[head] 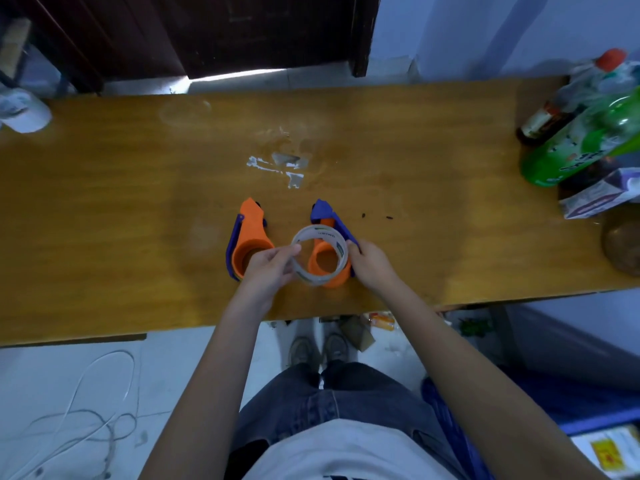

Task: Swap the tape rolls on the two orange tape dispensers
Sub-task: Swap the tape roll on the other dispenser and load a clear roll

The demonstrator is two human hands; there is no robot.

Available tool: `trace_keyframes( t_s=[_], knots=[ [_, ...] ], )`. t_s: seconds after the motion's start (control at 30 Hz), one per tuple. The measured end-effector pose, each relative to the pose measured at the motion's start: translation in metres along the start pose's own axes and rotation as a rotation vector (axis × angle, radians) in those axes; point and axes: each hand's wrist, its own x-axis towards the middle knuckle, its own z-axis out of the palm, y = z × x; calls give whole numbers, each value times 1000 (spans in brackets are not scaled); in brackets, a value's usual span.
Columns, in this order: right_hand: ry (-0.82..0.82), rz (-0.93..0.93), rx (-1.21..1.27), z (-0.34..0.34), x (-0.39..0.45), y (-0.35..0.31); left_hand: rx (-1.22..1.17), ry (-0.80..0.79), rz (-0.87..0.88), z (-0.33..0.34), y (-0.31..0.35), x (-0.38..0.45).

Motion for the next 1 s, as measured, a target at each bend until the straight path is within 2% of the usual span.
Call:
trace_keyframes(
  t_s=[0.2,0.4,0.67,1.0],
  knots=[
    [39,-12,340,2,-5,-3,-27,-25,9,0,5,3],
    [-82,75,662,3,-3,-6,-112,-67,53,3,6,4],
    [-134,43,741,-7,-8,-12,-189,-140,58,8,4,6],
    [-112,-27,609,-22,-13,-11,-185,-165,38,4,11,7]
  ],
)
